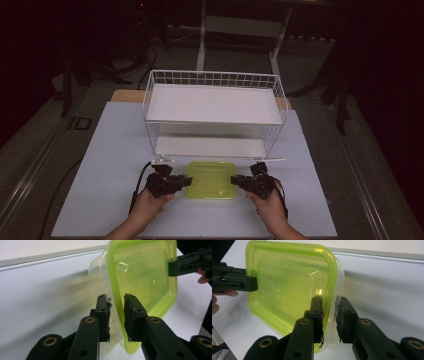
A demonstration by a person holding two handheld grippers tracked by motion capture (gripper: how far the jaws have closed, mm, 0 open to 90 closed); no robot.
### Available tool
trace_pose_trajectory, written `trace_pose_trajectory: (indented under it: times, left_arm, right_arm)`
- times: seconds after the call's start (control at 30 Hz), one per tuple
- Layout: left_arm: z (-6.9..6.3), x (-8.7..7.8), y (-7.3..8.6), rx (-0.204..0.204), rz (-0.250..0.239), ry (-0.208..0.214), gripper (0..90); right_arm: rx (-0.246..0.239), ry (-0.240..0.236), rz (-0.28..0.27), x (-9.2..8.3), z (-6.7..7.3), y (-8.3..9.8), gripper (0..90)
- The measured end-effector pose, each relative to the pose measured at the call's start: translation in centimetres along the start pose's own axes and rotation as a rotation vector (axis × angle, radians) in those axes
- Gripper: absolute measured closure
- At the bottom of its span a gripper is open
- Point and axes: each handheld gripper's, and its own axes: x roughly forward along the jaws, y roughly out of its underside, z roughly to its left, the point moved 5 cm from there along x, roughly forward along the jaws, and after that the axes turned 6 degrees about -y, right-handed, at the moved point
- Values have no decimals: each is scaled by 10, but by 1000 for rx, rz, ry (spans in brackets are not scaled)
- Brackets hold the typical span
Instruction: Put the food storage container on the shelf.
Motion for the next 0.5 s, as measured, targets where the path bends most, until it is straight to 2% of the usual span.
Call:
trace_pose_trajectory:
  times: [0.07, 0.23, 0.5]
  left_arm:
    - [-2, -1, 1, 3, -7, -21, 762]
    - [0, -3, -2, -4, -23, -30, 787]
    - [0, -9, -20, 7, -87, -32, 800]
  right_arm:
    - [-7, 4, -2, -1, 2, 1, 777]
    - [-39, 18, -9, -2, 5, 0, 778]
    - [-81, 37, -53, -7, 8, -12, 777]
